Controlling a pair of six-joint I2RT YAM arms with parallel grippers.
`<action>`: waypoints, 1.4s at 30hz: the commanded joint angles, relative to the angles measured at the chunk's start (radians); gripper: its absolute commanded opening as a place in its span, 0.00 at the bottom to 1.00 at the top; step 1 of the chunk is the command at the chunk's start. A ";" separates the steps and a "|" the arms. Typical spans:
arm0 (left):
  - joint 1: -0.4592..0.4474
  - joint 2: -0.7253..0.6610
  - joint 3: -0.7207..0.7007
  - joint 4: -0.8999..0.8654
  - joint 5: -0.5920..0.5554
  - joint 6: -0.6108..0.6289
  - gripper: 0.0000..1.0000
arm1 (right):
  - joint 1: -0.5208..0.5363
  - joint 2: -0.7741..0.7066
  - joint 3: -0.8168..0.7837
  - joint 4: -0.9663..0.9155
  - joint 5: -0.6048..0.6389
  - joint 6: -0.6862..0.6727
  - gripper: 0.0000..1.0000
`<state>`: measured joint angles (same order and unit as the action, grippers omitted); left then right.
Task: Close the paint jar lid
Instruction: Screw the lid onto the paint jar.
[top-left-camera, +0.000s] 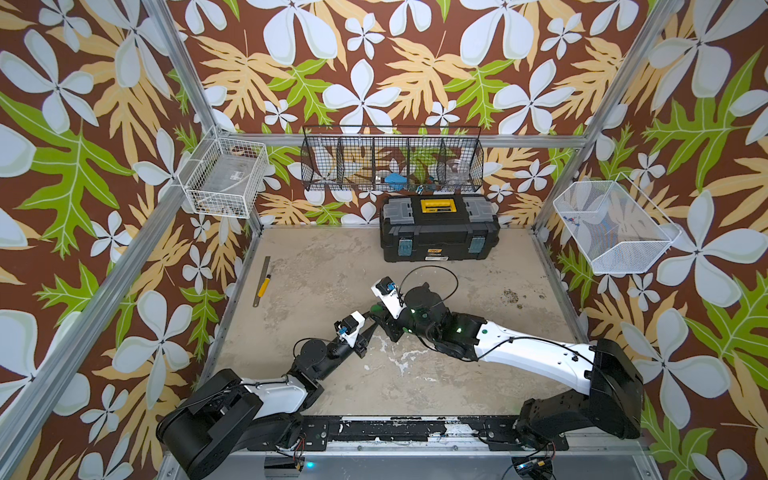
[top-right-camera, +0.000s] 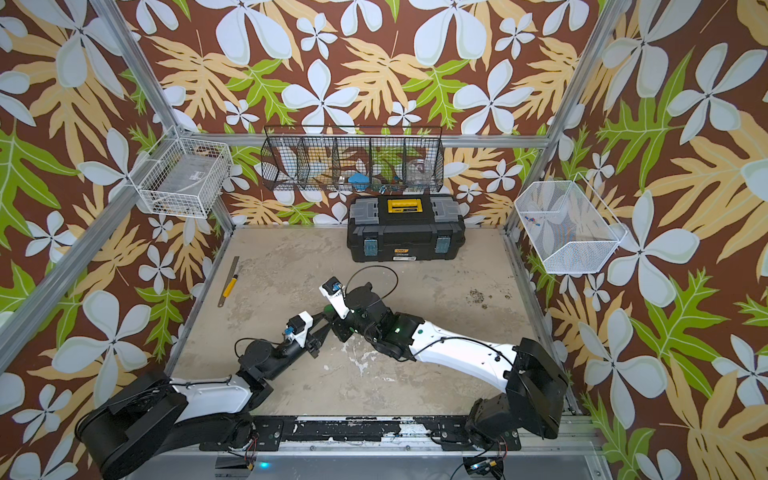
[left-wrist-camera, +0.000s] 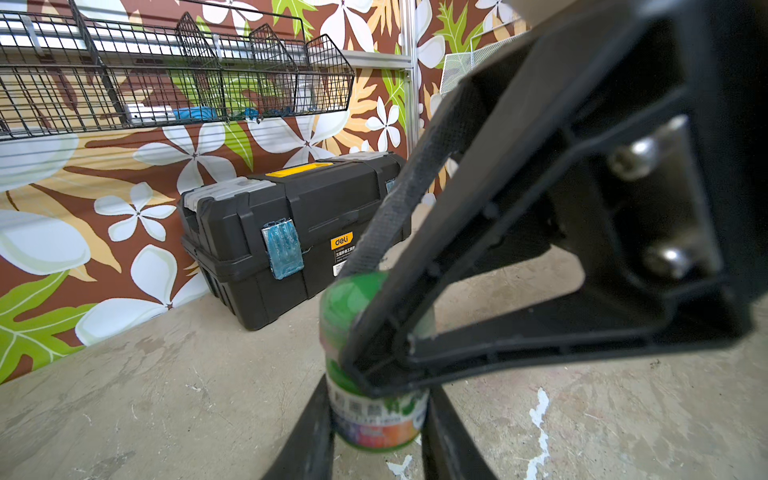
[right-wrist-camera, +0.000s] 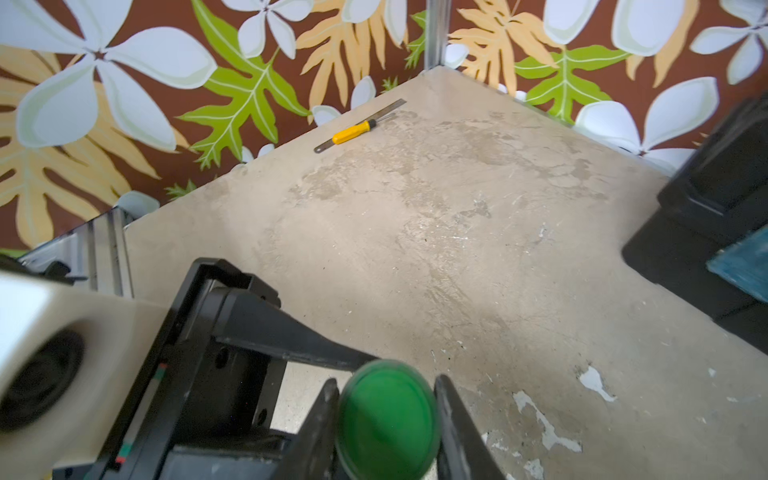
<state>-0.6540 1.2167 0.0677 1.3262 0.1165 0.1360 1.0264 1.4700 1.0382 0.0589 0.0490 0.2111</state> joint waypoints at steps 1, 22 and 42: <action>-0.001 -0.003 0.001 0.058 0.052 0.016 0.22 | 0.037 -0.005 0.002 0.041 0.168 0.131 0.23; -0.001 0.004 0.004 0.060 0.051 0.016 0.22 | 0.096 -0.009 0.034 -0.003 0.241 0.240 0.51; -0.001 0.003 0.003 0.057 0.061 0.014 0.22 | -0.243 -0.162 0.077 -0.145 -0.702 -0.408 0.73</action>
<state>-0.6552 1.2213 0.0677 1.3613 0.1627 0.1444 0.8284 1.3113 1.1038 -0.0238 -0.2340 0.0647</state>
